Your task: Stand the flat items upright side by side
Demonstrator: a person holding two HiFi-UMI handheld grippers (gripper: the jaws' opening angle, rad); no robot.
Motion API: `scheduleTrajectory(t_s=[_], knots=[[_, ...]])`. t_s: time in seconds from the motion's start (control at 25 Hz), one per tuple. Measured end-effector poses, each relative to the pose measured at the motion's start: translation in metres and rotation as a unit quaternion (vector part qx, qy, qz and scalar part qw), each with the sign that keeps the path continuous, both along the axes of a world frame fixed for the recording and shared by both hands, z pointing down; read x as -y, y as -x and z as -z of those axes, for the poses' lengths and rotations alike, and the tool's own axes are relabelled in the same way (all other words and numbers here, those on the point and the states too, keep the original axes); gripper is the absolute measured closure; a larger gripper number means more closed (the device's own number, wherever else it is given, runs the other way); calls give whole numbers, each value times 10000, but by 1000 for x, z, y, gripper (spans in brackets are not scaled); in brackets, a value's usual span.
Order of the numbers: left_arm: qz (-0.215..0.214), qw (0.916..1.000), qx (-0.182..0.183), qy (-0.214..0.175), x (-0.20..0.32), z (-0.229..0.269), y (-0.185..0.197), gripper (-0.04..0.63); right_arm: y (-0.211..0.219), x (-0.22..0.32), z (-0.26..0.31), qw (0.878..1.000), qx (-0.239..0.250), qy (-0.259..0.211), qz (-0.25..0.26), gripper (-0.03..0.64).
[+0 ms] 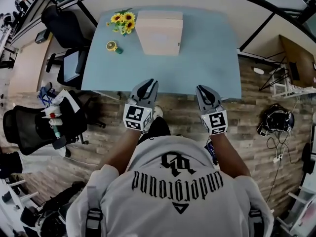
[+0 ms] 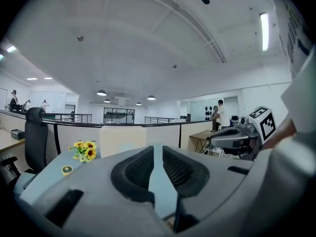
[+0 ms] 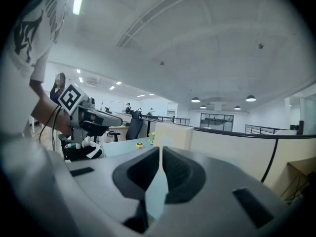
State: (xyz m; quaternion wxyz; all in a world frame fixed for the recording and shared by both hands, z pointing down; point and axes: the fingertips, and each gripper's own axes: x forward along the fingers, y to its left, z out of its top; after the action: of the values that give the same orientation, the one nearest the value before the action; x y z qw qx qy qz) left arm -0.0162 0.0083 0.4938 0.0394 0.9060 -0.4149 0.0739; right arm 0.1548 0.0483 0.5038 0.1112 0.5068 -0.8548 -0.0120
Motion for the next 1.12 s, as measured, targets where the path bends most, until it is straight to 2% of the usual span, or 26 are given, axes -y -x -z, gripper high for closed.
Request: scheduleTrajectory(t_s=[0.16,0.44,0.76,1.12], knots=[[-110,9999,41,-106,-58,4,-15,590,-9,-56,9,9999,68,-11,136,611],[-211,9997,13,-151,-115,20,-20,595,-17,-114,42,9988,216,-217,371,611],[-174,9993,-128,-312,-142,44,-2,595,-12,-141,67,9970,235,-482,555,612],[-41,9988,-195,-447,-151,56,11,595,-7,-151,69,9962,290,-522,630,612]])
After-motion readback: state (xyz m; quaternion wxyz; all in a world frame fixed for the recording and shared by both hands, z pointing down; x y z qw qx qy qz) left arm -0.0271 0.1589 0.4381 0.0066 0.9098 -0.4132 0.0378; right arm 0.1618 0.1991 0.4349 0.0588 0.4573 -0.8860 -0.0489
